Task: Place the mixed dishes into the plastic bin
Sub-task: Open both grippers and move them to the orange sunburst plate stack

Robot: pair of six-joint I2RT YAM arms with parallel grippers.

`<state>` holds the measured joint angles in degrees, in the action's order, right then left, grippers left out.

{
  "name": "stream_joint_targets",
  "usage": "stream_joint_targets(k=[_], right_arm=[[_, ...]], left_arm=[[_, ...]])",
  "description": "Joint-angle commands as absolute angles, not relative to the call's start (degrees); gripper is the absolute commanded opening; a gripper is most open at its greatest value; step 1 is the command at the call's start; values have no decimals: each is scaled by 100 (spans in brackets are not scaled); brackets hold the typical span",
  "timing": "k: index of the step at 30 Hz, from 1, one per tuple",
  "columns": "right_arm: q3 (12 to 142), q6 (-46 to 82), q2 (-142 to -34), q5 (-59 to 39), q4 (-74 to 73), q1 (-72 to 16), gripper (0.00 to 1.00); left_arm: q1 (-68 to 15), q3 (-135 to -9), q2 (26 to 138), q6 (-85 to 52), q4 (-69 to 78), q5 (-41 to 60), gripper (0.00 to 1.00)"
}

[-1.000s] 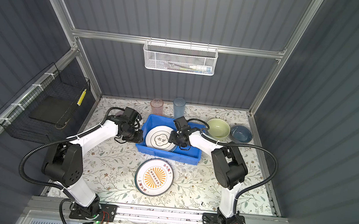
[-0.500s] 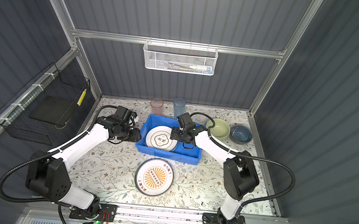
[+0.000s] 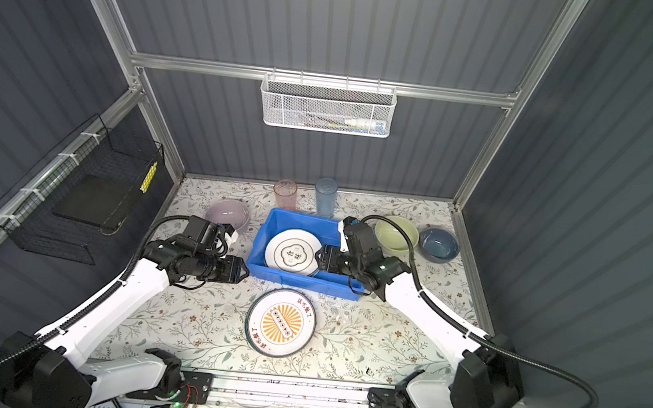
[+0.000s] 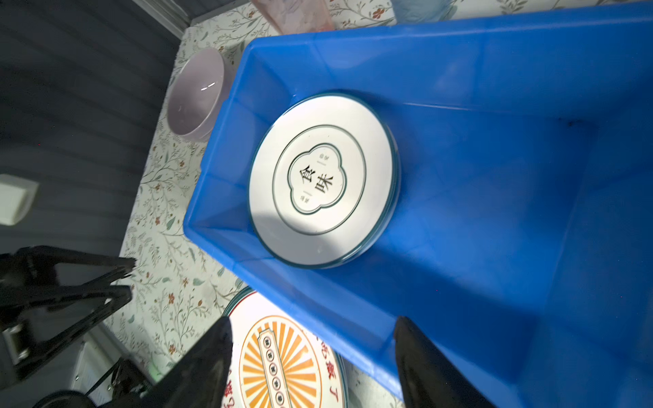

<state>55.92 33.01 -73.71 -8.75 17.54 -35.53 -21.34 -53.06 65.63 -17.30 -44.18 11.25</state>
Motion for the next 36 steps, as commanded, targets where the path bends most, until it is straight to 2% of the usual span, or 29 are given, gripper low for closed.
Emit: stream_joint_targets(k=[1, 4, 7, 11, 18, 22, 36], right_arm=[[5160, 3448, -6791, -1213, 1536, -3660, 73], [4797, 3560, -6262, -1292, 1615, -3802, 72], [4604, 3623, -5909, -1258, 1822, -3994, 71], [4421, 3647, -5740, -1142, 2164, -4288, 68], [3958, 3772, -5916, -685, 2567, -4916, 62], [3620, 4032, -5967, -697, 2280, -5076, 59], [3413, 4342, -6750, -662, 1393, -5294, 57]], left_arm=[[-2318, -4911, 6323, -2086, -4403, 1400, 64], [-2618, -4529, 6205, -2381, -4169, 1456, 54], [-3117, -4162, 6202, -2787, -3793, 1389, 54], [-3365, -3841, 6319, -3067, -3458, 1395, 52], [-3384, -3597, 6380, -3062, -3316, 1514, 43], [-3385, -3517, 6446, -3066, -3253, 1521, 39], [-3393, -3382, 6448, -3143, -3250, 1346, 39]])
